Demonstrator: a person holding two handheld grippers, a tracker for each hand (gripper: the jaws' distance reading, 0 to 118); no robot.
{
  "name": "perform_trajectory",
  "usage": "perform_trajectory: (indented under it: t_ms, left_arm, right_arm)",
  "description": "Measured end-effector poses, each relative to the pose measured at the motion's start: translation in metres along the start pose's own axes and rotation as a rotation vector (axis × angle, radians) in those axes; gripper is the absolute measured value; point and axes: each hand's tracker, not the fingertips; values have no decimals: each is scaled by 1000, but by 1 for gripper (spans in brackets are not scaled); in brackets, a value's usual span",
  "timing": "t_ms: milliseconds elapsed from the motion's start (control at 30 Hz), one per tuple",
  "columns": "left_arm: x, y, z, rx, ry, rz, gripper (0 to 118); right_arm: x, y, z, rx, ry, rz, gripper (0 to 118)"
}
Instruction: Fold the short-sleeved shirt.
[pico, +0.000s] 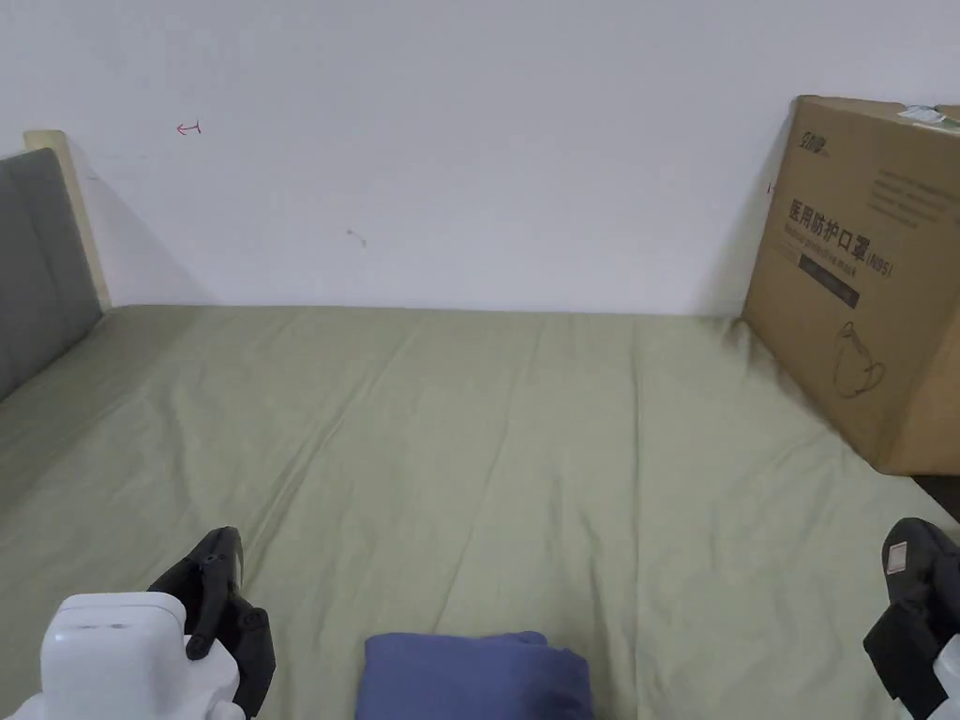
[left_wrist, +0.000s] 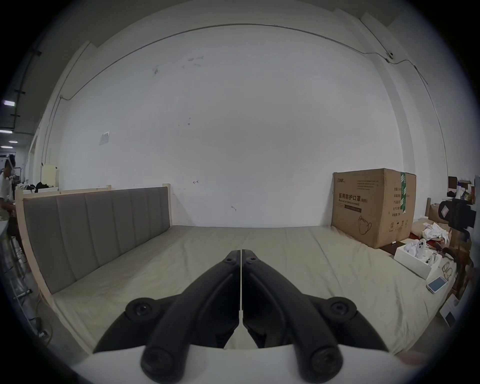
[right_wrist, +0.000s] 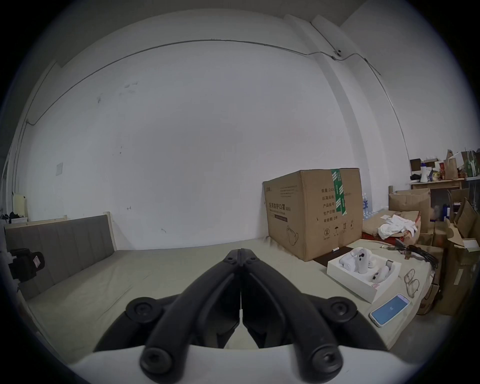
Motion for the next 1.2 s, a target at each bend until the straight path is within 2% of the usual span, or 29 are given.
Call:
perform_trajectory:
  t_ms: [33,67,100,133,200,233,300,333,433,500,567,600,667,733,767,833,933,1033,1100,1133,1200]
  left_arm:
    - [-2,8,-2,-29,-6,6,1]
    - [-6,12,-4,-52,-34,20,1]
    - [-9,17,-7,-75,-88,44,1]
    - [-15,22,-13,-111,-140,64,1]
    - [-21,24,-23,-195,-165,74,1]
    - [-24,21,-28,-237,-161,71,1]
    - [-31,11,-35,-272,-167,92,1]
    - [-36,5,-38,-293,-166,105,1]
    - [-53,-16,-55,-421,-185,203,1]
    - [-69,-35,-77,-541,-248,308,1]
    - [-85,-61,-105,-664,-306,423,2]
    - [-95,-79,-121,-720,-379,505,9]
    - [-107,-113,-148,-835,-487,657,55]
    - [-111,-150,-176,-949,-583,792,111]
    - [-111,-165,-186,-986,-631,842,118]
    - [-107,-195,-207,-1032,-743,946,118]
    - [-89,-232,-237,-1139,-836,1059,118]
    - [-62,-243,-249,-1092,-1022,1137,118]
    - [-37,-250,-248,-1179,-1095,1177,118]
    - [-24,-251,-247,-1203,-1133,1151,118]
    - [-17,-242,-244,-1133,-1074,989,118]
  right_arm:
    - [1,0,-4,-34,80,-20,0]
    - [3,0,-11,-104,205,-42,0]
    - [3,-2,-25,-217,372,-72,0]
    - [-3,-9,-49,-413,506,-97,0]
    - [-20,-41,-100,-881,643,-95,0]
    - [-27,-69,-118,-1052,683,-137,0]
    - [-32,-118,-139,-1191,733,-240,0]
    - [-35,-141,-150,-1284,737,-242,0]
    - [-38,-192,-168,-1484,687,-164,0]
    - [-35,-212,-169,-1525,693,-135,0]
    - [-25,-214,-173,-1474,755,-203,0]
    - [-22,-213,-170,-1482,752,-221,0]
    - [-17,-216,-168,-1483,743,-265,0]
    - [-17,-215,-165,-1479,742,-274,0]
    - [-17,-215,-165,-1479,738,-278,0]
    - [-20,-214,-165,-1483,721,-286,0]
    - [-24,-213,-161,-1476,713,-271,0]
    - [-23,-214,-161,-1474,711,-278,0]
    - [-22,-216,-160,-1479,702,-304,0]
    - [-21,-215,-160,-1479,697,-315,0]
    - [-20,-216,-155,-1468,686,-331,0]
